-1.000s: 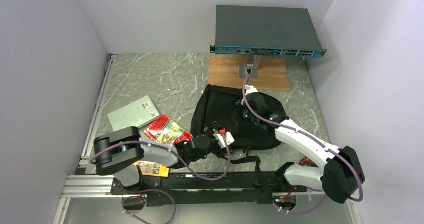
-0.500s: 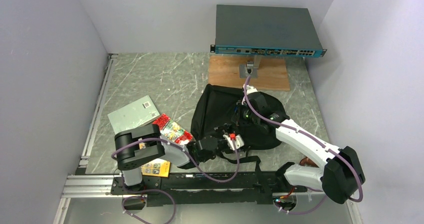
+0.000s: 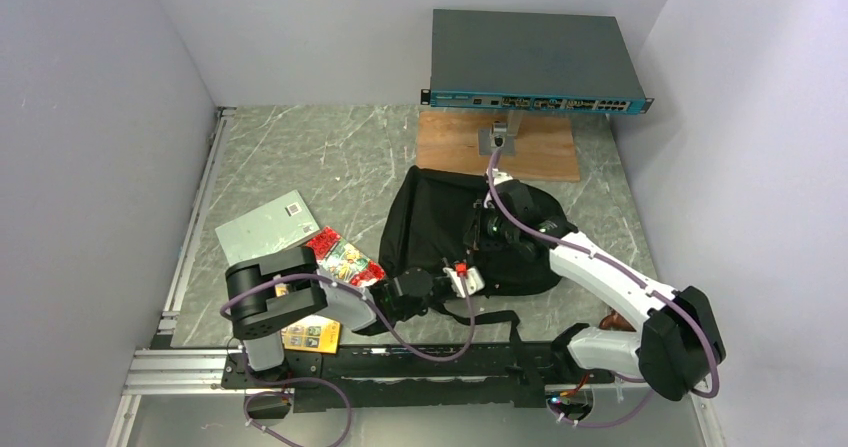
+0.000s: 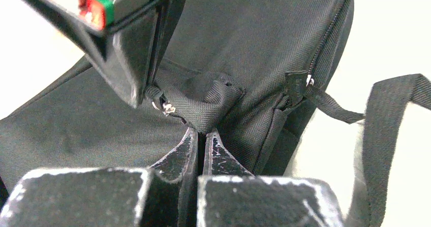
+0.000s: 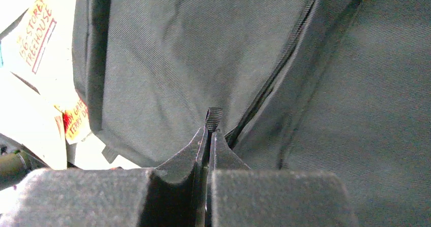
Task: Pack the student bag
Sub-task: Zip the student bag at the center of the board.
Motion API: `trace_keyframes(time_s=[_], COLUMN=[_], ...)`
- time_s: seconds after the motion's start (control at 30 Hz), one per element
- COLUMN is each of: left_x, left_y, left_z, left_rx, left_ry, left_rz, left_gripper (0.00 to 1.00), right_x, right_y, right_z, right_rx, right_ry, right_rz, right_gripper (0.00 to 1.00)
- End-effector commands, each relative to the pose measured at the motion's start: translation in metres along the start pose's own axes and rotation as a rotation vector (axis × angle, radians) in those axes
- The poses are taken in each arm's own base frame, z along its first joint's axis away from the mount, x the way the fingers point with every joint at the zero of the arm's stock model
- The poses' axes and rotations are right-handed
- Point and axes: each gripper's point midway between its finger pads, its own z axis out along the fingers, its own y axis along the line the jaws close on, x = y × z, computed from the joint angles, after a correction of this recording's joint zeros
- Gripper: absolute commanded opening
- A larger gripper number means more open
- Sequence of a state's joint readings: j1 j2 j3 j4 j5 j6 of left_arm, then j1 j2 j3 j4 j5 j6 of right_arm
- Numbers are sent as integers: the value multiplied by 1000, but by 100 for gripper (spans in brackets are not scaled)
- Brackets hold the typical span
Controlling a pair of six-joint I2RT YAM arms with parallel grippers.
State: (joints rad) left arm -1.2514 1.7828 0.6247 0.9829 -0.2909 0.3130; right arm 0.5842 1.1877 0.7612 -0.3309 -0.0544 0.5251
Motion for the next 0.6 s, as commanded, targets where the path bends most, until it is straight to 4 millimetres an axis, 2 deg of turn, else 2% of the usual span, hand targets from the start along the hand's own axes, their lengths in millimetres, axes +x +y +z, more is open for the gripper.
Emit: trace_keyframes(time_s=[0.0, 0.13, 0.3, 0.47, 0.57], left_x=[13, 22, 26, 28, 29], left_y=[-26, -46, -60, -77, -85], left_z=[-21, -32, -40, -49, -54], left_rx=[143, 234, 295, 360, 387], left_ry=[4, 0, -13, -14, -15], left_rz=[-66, -103, -145, -146, -158], left_gripper=[0, 0, 0, 0, 0], right_x=[-68, -98, -137, -166, -182], right_y=[7, -12, -38, -56, -57], right_z=[-10, 2, 17, 17, 15], right_rx=[-7, 31, 131, 215, 226], right_ry=[-171, -215, -293, -375, -440], right_rz=[26, 53, 36, -16, -62], right_gripper=[0, 0, 0, 0, 0])
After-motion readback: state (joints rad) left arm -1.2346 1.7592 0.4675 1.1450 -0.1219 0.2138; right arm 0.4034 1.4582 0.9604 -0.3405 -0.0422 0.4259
